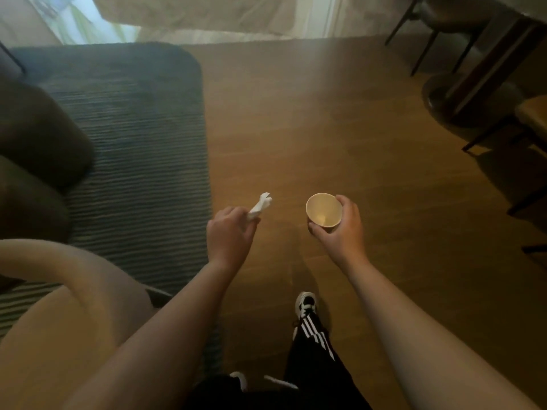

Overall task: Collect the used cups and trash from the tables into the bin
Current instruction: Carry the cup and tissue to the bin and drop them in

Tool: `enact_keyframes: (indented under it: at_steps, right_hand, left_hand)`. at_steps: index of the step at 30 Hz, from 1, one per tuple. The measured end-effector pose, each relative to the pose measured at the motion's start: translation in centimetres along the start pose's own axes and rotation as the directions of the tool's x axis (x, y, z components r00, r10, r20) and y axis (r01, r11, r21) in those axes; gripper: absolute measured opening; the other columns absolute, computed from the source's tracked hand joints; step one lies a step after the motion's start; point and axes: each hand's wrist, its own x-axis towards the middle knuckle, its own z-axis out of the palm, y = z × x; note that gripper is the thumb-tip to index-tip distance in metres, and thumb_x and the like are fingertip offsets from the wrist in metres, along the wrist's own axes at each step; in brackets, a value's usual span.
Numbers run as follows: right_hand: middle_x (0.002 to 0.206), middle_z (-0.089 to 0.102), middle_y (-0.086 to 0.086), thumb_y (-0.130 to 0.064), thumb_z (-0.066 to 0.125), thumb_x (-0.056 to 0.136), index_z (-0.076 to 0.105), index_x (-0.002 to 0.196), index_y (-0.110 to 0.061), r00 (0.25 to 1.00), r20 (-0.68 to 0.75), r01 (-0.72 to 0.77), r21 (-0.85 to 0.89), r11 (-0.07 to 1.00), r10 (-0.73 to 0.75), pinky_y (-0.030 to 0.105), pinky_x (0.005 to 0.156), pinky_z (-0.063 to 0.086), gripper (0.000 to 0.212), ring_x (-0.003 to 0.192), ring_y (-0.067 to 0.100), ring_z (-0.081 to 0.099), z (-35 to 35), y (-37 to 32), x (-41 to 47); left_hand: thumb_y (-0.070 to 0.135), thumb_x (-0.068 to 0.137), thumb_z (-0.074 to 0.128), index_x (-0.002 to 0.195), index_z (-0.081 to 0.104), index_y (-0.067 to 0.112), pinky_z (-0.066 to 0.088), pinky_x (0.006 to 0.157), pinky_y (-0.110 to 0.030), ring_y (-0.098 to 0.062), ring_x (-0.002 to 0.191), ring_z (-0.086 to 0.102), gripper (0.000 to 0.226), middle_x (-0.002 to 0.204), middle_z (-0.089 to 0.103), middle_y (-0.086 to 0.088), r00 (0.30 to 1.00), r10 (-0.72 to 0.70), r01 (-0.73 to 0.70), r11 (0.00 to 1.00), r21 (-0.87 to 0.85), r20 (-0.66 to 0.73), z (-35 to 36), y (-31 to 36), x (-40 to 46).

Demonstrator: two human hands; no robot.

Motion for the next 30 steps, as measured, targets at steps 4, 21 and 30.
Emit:
enact_keyframes:
  at_steps: [4,21,30]
  right_hand:
    - [0.133,0.046,0.004,-0.027,0.08,0.072,0.04,0.136,-0.014,0.99,0.095,0.106,-0.026,0.994,-0.103,0.023,0.089,0.037,0.076,0.116,0.019,0.048,-0.5,1.3,8.9]
    - [0.134,0.047,0.001,-0.033,0.078,0.073,0.039,0.137,-0.018,0.88,0.334,0.347,0.032,0.937,-0.337,0.022,0.09,0.034,0.076,0.118,0.016,0.046,6.5,-3.9,33.5]
    - [0.134,0.046,0.0,-0.032,0.078,0.073,0.038,0.138,-0.02,0.844,0.402,0.363,0.063,0.93,-0.357,0.026,0.093,0.038,0.077,0.118,0.017,0.046,14.2,-9.6,46.6]
  left_hand:
    - [0.036,0.085,0.064,0.089,0.066,0.019,0.045,0.071,-0.036,-0.013,0.074,0.053,0.017,0.079,0.055,0.01,0.993,-0.09,0.091,0.996,0.013,-0.072,2.9,2.2,6.0]
    - [0.036,0.089,0.058,0.094,0.066,0.018,0.043,0.075,-0.036,-0.009,0.079,0.049,0.02,0.085,0.062,0.004,0.901,-0.351,0.364,0.932,0.002,-0.256,5.5,2.7,23.6]
    - [0.036,0.089,0.059,0.093,0.066,0.017,0.045,0.078,-0.042,-0.016,0.084,0.053,0.02,0.088,0.064,0.003,0.853,-0.433,0.434,0.899,-0.063,-0.292,4.8,-1.7,37.9]
